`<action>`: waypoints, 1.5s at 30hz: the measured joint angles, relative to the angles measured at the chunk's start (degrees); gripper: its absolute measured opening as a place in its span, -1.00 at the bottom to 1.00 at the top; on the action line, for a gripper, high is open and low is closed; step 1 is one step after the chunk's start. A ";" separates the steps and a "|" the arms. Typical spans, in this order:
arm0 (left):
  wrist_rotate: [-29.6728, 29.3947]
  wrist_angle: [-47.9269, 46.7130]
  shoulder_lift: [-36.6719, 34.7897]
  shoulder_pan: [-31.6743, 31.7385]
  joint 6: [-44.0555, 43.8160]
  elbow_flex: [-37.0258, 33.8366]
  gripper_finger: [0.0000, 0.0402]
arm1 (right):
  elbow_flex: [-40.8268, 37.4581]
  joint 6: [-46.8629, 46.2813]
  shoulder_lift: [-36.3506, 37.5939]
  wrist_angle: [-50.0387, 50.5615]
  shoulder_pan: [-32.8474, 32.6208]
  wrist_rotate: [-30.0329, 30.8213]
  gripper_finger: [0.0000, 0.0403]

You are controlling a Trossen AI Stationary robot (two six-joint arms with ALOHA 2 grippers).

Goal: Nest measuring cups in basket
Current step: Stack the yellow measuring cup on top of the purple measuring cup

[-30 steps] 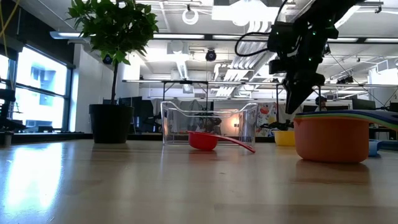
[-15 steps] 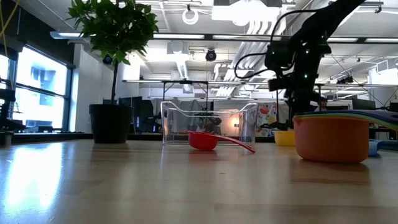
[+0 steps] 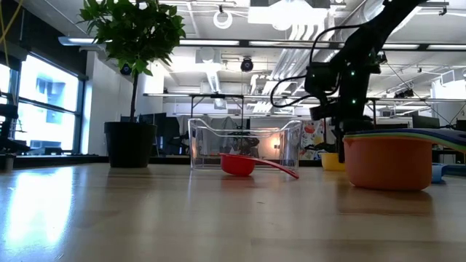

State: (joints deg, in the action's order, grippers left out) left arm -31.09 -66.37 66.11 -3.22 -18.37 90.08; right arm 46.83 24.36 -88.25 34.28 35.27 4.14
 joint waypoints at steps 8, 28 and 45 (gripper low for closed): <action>0.00 0.00 0.00 0.00 -0.02 0.00 -0.55 | 0.00 -3.34 -0.37 0.44 0.25 -0.10 -0.90; 0.00 0.04 0.00 0.00 -0.04 0.00 -0.55 | 9.95 -36.74 2.49 17.31 -4.01 -1.12 -0.99; -0.04 0.04 0.00 0.00 0.78 0.00 -0.55 | 25.74 -71.12 2.53 34.98 -22.63 -0.98 -1.00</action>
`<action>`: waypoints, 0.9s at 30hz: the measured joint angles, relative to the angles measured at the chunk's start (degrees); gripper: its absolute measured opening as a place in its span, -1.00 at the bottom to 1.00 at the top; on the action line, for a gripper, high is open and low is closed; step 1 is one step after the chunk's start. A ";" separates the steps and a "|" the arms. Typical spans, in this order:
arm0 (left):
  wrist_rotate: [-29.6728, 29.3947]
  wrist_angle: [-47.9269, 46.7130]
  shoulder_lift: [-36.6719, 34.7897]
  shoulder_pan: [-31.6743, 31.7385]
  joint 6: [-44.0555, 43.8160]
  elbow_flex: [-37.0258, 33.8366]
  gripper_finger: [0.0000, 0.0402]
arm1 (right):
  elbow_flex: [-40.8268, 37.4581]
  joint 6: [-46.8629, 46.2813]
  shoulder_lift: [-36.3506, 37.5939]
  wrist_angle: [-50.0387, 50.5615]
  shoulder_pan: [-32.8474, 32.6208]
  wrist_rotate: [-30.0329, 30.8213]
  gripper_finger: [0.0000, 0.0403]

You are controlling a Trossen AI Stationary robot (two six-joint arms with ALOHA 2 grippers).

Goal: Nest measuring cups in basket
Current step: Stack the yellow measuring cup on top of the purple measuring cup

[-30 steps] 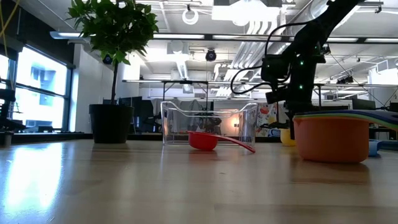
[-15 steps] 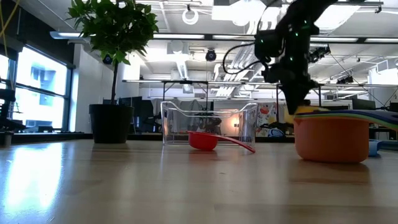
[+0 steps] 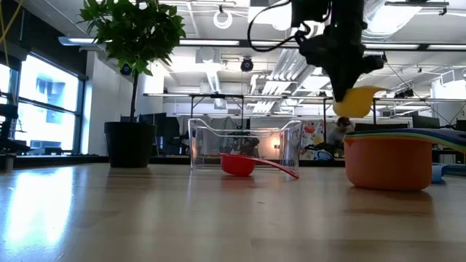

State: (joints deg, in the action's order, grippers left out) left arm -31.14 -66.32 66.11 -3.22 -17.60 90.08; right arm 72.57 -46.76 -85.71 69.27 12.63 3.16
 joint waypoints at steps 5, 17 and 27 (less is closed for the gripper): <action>0.00 -0.02 0.00 0.00 0.17 0.00 -0.55 | 0.11 -10.96 0.00 0.28 -7.80 -0.84 -1.00; 0.02 0.00 0.00 0.00 0.21 0.00 -0.55 | 0.11 -35.41 0.00 -4.39 -24.46 -2.80 -1.00; 0.04 -0.02 0.02 -0.02 0.26 0.00 -0.55 | 0.13 -44.44 -3.28 -14.16 -31.85 -2.41 -1.00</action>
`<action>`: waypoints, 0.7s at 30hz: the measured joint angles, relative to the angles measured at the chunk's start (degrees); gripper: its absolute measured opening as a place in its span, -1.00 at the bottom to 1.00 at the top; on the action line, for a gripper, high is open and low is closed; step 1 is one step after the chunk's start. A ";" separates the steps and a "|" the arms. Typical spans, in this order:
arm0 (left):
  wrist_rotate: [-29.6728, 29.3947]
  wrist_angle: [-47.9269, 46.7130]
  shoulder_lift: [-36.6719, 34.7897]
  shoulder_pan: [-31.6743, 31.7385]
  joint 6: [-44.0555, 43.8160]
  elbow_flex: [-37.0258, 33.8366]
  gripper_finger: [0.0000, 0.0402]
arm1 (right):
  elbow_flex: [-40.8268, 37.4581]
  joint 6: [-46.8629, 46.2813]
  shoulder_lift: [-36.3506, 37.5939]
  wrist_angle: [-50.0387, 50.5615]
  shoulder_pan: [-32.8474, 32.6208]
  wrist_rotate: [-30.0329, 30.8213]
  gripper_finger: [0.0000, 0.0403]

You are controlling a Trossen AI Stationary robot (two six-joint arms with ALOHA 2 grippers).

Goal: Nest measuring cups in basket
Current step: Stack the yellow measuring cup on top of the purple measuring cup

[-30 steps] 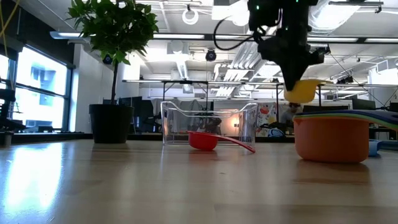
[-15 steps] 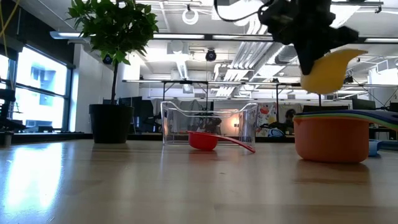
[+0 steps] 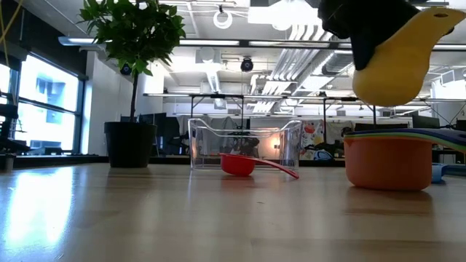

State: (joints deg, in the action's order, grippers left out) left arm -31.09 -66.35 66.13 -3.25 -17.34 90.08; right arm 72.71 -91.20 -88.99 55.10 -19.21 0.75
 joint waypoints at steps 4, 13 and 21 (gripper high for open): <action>0.01 -0.01 0.01 0.00 0.00 0.00 -0.55 | 0.00 -1.03 -0.83 -3.58 -1.23 0.31 -1.00; 0.93 -0.04 0.02 0.00 0.00 0.00 -0.55 | 2.45 -2.92 -1.64 0.60 -2.14 2.58 -1.00; 0.94 -0.08 0.13 -0.02 0.00 -0.04 -0.55 | 2.41 -0.25 -5.87 -0.13 -0.93 1.15 -1.00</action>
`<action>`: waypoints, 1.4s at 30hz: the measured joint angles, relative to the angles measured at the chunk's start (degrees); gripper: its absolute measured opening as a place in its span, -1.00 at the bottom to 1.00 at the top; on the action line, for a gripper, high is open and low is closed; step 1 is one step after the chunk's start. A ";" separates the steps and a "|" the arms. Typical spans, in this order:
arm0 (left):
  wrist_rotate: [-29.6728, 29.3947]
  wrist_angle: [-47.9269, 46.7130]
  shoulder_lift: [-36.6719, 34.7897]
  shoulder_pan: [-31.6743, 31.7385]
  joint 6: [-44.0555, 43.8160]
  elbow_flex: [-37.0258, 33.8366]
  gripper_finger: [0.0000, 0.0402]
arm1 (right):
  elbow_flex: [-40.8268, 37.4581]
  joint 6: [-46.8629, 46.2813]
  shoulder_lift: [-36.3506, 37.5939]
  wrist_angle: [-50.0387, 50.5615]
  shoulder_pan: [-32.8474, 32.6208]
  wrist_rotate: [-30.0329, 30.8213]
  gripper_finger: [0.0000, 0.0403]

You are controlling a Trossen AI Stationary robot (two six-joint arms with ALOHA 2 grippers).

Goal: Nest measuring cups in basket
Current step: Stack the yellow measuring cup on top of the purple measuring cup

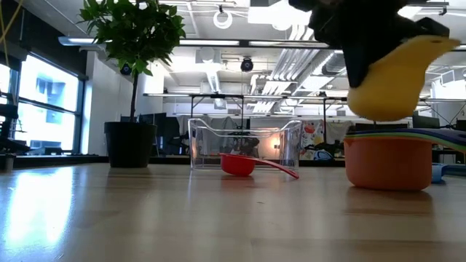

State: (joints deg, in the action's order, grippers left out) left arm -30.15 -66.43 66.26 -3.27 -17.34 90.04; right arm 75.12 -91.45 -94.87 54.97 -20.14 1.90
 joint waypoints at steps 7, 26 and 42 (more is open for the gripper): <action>0.02 -0.01 0.00 0.02 0.00 0.00 -0.55 | 0.01 1.47 -3.41 0.89 0.28 -0.52 -1.00; 0.00 -0.07 0.00 0.02 0.02 0.00 -0.55 | -0.05 4.95 -6.76 -0.39 1.42 -2.10 -1.00; 0.00 -0.07 -0.01 0.02 0.02 0.00 -0.55 | -0.05 10.01 -6.72 -0.43 1.42 -3.92 -0.62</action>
State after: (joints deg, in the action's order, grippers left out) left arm -30.15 -66.50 66.25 -3.25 -17.32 90.04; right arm 75.07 -81.44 -101.58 54.54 -18.72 -2.02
